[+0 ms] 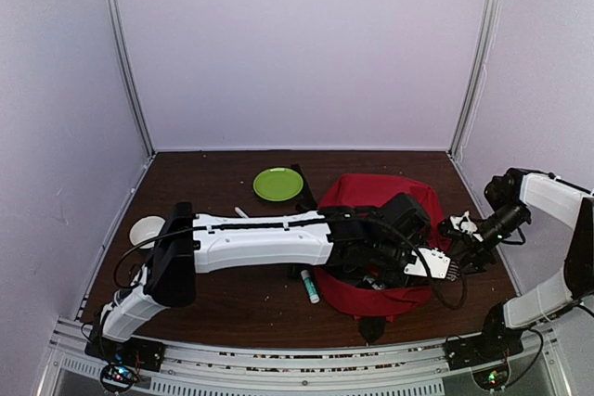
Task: Pack the student bag
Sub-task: Grab the largest pocket of the student bag.
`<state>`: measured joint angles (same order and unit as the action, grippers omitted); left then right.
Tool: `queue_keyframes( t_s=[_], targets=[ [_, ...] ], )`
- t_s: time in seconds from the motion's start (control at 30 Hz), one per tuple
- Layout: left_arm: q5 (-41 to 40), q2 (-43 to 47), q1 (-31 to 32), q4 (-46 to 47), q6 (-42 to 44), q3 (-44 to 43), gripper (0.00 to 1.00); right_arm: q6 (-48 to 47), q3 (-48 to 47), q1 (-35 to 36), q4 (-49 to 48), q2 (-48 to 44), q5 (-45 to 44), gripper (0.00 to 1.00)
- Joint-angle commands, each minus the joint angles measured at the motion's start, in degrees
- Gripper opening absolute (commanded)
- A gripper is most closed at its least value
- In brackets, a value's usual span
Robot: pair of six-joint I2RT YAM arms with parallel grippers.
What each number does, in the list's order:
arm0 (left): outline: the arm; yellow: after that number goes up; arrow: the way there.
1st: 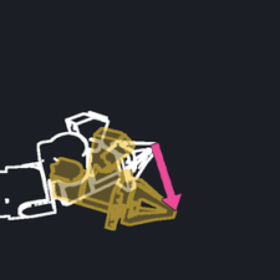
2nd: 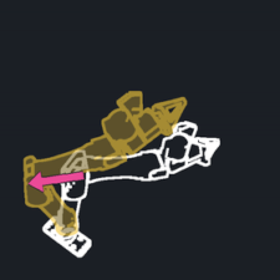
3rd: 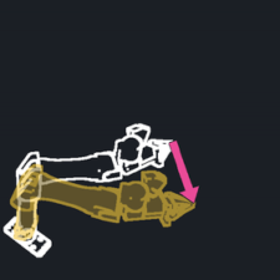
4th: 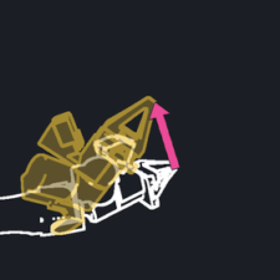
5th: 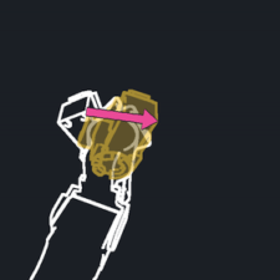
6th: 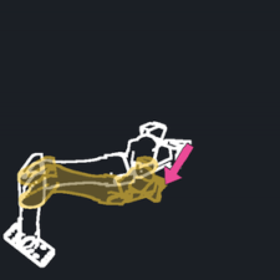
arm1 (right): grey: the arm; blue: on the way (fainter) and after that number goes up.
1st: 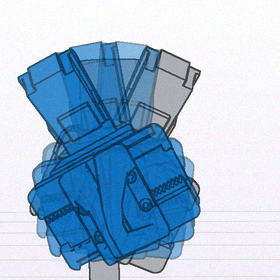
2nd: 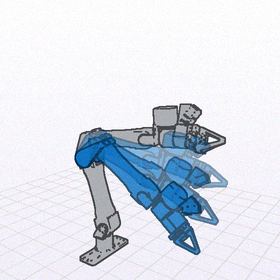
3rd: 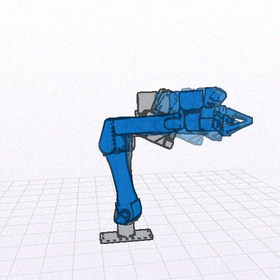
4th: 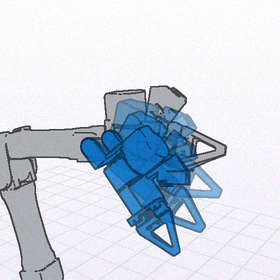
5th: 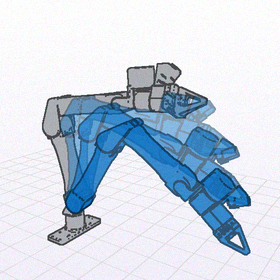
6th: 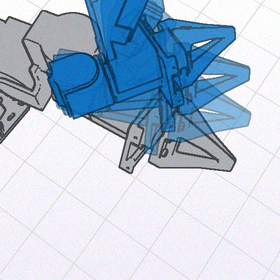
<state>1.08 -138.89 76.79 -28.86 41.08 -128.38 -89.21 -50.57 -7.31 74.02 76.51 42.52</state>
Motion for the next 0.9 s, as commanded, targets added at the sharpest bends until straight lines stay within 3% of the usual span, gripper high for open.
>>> queue_keyframes(
  t_s=[0.0, 0.37, 0.53, 0.87],
  targets=[
    [-4.36, -1.74, 0.96, 4.77, 2.28, -1.99, 0.41, 1.26, 0.39, 1.72, -1.91, -1.26, 0.36, 0.59],
    [-5.65, -3.50, 1.68, 6.30, 3.15, -2.30, 0.15, 0.27, 1.15, 1.69, -1.05, -2.72, -0.82, 0.59],
    [-4.69, -1.71, 1.69, 5.52, 1.41, -2.76, 0.00, -5.19, 3.74, 1.81, -1.38, -6.81, -0.50, 0.59],
    [-6.34, 1.54, 1.74, 5.35, 0.06, -1.53, 0.00, -1.65, 8.05, 8.06, -12.15, -14.93, 1.55, 0.60]
  ],
)
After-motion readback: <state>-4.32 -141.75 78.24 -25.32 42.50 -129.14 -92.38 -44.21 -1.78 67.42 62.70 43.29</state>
